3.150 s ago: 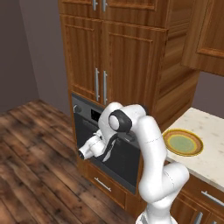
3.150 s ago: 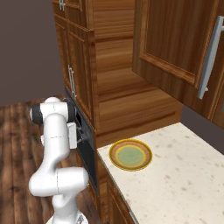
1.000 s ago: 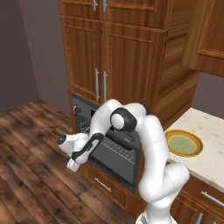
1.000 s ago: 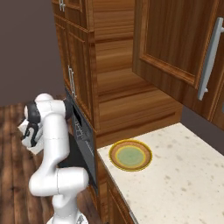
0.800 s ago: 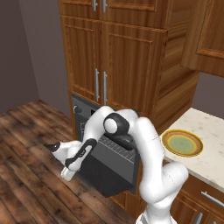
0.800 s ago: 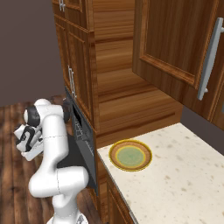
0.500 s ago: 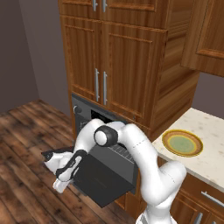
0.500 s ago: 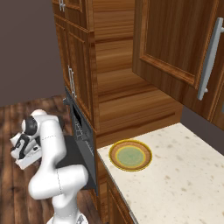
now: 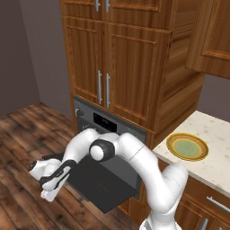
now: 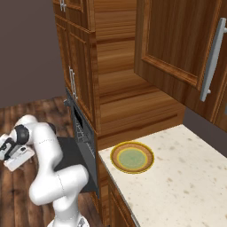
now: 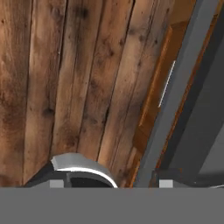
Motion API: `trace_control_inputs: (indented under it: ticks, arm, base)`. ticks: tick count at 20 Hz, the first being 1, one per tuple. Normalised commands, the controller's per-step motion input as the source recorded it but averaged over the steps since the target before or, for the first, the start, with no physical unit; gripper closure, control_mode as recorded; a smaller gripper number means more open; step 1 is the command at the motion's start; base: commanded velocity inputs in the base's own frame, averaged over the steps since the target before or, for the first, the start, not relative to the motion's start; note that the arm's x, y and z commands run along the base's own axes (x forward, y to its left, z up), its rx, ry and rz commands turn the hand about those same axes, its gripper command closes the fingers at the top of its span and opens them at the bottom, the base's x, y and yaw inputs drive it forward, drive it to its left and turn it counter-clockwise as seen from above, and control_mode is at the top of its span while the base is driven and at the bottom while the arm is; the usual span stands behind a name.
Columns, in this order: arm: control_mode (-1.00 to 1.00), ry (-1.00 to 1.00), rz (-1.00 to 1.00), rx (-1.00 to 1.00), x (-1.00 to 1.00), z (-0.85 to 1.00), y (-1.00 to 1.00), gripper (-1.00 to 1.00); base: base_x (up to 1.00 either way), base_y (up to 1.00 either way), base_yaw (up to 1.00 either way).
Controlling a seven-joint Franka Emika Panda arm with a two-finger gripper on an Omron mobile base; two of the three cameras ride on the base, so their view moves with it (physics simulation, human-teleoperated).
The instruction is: Take the baked cake out of the oven and place it on the plate for cooling. Then close the oven door.
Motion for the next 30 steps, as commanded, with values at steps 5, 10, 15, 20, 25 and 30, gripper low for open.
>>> trace_control_inputs:
  ticks: [5,10,15,20,25,30]
  arm:
    - [-1.00,-0.08,0.00,-0.05,0.24,0.64,-0.39,-1.00]
    - [-1.00,-0.08,0.00,-0.15,0.91,0.02,-0.61,-1.00]
    - [-1.00,-0.13,0.00,-0.17,0.79,0.00,-0.69,-1.00]
    - [-1.00,-0.14,0.00,-0.14,0.49,-0.04,-0.64,-1.00]
    - [-1.00,-0.11,0.00,-0.11,0.34,-0.21,-0.58,-1.00]
    - [-1.00,-0.14,0.01,-0.02,0.09,0.01,-0.85,-1.00]
  base:
    - [0.00,0.00,0.00]
    - [0.00,0.00,0.00]
    - [0.00,0.00,0.00]
    - [0.00,0.00,0.00]
    - [0.00,0.00,0.00]
    - [0.00,0.00,0.00]
